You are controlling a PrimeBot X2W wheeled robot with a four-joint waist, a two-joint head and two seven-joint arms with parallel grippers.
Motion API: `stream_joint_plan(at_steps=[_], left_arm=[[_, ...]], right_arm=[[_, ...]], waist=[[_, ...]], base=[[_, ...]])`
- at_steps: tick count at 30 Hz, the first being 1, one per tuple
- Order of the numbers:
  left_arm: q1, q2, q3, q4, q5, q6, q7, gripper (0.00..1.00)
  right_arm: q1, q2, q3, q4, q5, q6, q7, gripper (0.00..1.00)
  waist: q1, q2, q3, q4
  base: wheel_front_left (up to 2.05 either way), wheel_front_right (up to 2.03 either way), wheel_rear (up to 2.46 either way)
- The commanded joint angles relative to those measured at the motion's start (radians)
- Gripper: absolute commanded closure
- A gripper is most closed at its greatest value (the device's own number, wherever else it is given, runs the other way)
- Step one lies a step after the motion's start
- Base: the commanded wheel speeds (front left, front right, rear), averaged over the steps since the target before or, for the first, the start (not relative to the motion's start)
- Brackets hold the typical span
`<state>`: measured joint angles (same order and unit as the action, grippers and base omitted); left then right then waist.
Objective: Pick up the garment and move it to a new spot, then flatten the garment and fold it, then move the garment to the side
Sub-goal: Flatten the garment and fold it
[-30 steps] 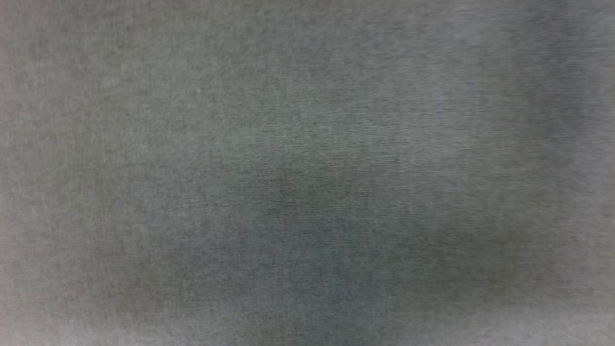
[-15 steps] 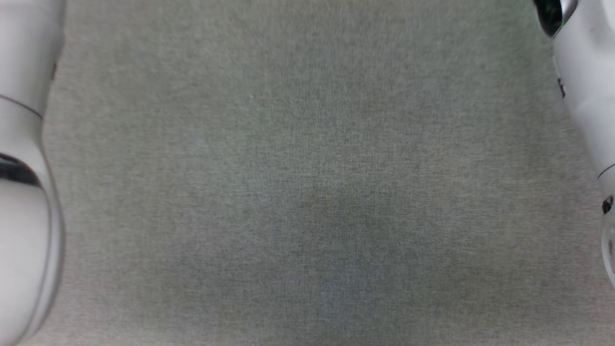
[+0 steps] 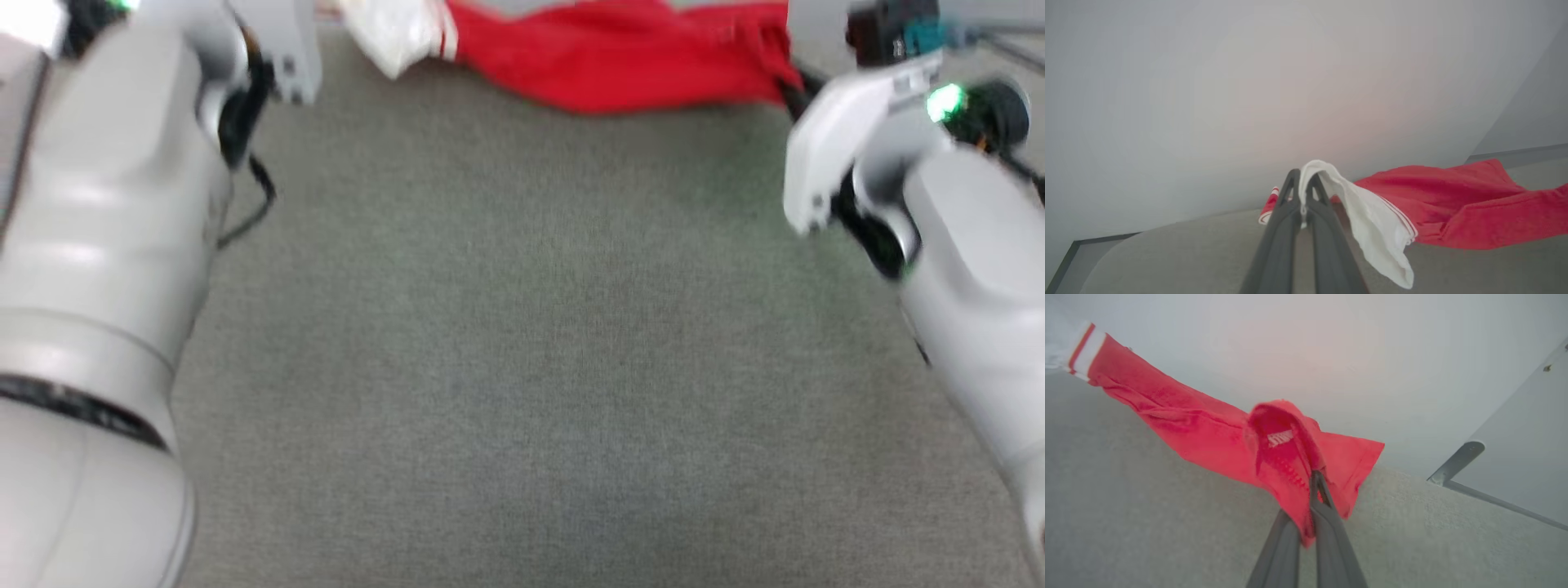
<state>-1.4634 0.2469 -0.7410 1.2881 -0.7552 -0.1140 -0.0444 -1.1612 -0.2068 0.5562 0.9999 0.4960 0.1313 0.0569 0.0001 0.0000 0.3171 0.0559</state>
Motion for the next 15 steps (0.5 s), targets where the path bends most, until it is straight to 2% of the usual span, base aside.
stream_joint_plan(at_steps=[1, 5, 9, 11, 15], left_arm=[[0.032, 0.000, -0.001, 0.001, -0.007, -0.002, 0.001, 1.00], [0.151, -0.001, -0.001, -0.011, -0.029, -0.009, -0.006, 1.00], [0.270, 0.007, 0.000, -0.045, -0.050, -0.010, -0.004, 1.00], [0.332, 0.016, 0.003, -0.074, -0.059, -0.008, -0.003, 1.00], [0.459, 0.044, 0.011, -0.161, -0.085, 0.029, 0.026, 1.00]], right_arm=[[0.045, -0.020, 0.033, -0.041, 0.040, -0.001, 0.018, 1.00], [0.201, -0.202, 0.122, -0.270, 0.217, -0.001, 0.082, 1.00], [0.345, -0.360, 0.160, -0.463, 0.314, -0.001, 0.109, 1.00], [0.411, -0.427, 0.164, -0.543, 0.350, -0.001, 0.114, 1.00], [0.542, -0.515, 0.158, -0.672, 0.387, -0.001, 0.131, 1.00]], waist=[[-0.0001, 0.0000, -0.131, 0.021], [-0.0001, 0.0000, -0.185, 0.040], [-0.0001, 0.0000, -0.214, 0.053], [-0.0001, 0.0000, -0.221, 0.057], [-0.0001, 0.0000, -0.228, 0.064]], base=[[0.00, 0.00, 0.00], [0.00, 0.00, 0.00], [0.00, 0.00, 0.00], [0.00, 0.00, 0.00], [0.00, 0.00, 0.00]])
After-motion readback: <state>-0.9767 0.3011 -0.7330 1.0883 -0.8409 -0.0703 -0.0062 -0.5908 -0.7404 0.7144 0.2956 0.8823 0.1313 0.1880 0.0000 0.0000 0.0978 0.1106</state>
